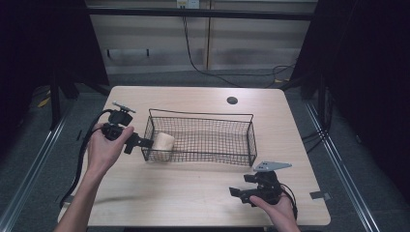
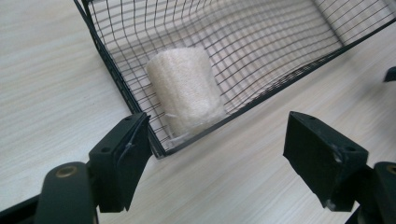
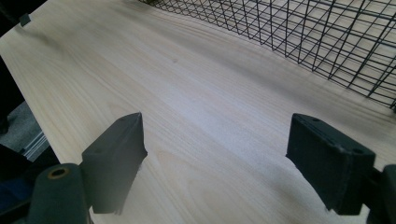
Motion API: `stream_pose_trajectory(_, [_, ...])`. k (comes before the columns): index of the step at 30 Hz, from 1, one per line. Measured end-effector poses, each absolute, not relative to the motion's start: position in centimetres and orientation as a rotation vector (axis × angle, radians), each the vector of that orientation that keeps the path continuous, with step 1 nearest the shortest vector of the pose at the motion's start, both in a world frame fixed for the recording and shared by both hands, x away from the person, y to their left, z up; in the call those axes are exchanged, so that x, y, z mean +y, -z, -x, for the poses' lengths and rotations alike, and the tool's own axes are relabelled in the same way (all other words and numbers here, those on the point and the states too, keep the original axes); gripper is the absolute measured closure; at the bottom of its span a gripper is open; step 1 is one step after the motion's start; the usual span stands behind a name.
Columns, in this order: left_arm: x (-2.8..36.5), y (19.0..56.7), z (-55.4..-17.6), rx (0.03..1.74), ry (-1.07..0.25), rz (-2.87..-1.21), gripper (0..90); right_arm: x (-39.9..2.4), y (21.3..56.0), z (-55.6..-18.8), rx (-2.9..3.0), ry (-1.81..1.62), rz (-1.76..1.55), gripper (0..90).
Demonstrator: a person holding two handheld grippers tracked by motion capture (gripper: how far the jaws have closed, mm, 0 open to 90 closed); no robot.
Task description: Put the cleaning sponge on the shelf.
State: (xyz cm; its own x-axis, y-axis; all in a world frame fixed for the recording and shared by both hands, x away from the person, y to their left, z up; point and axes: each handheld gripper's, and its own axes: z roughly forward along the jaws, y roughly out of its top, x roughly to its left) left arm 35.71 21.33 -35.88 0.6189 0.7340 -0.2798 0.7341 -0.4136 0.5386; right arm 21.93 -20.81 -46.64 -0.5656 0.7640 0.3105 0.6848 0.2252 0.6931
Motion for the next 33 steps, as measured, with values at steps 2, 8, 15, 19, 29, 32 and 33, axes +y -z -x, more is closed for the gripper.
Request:
stream_pose_trajectory(2, [21.8,35.8,-35.1,1.13,-0.02,-2.208,22.8,-20.9,46.7,-22.0,2.375,-1.263,-1.413,19.0])
stream_pose_trajectory(8, [23.4,35.8,-33.3,1.153,-0.021,-2.116,22.8,-20.9,46.6,-21.9,2.372,-1.267,-1.413,18.9])
stream_pose_trajectory(15, [24.4,36.5,-31.5,1.138,-0.018,-2.1,22.8,-20.9,46.6,-21.9,2.373,-1.263,-1.414,18.9])
stream_pose_trajectory(19, [25.4,36.7,-30.4,1.131,-0.103,-2.111,21.4,-20.9,46.6,-21.9,2.371,-1.263,-1.414,19.0])
stream_pose_trajectory(29, [27.4,38.6,-26.7,1.178,-0.155,-2.069,21.0,-20.9,46.6,-21.9,2.37,-1.265,-1.417,18.9])
stream_pose_trajectory(32, [28.0,39.6,-25.3,1.211,-0.139,-2.046,20.7,-20.9,46.6,-21.8,2.369,-1.266,-1.422,18.9])
stream_pose_trajectory(33, [28.0,39.9,-25.0,1.21,-0.123,-2.046,20.7,-21.0,46.6,-21.8,2.37,-1.268,-1.416,18.9])
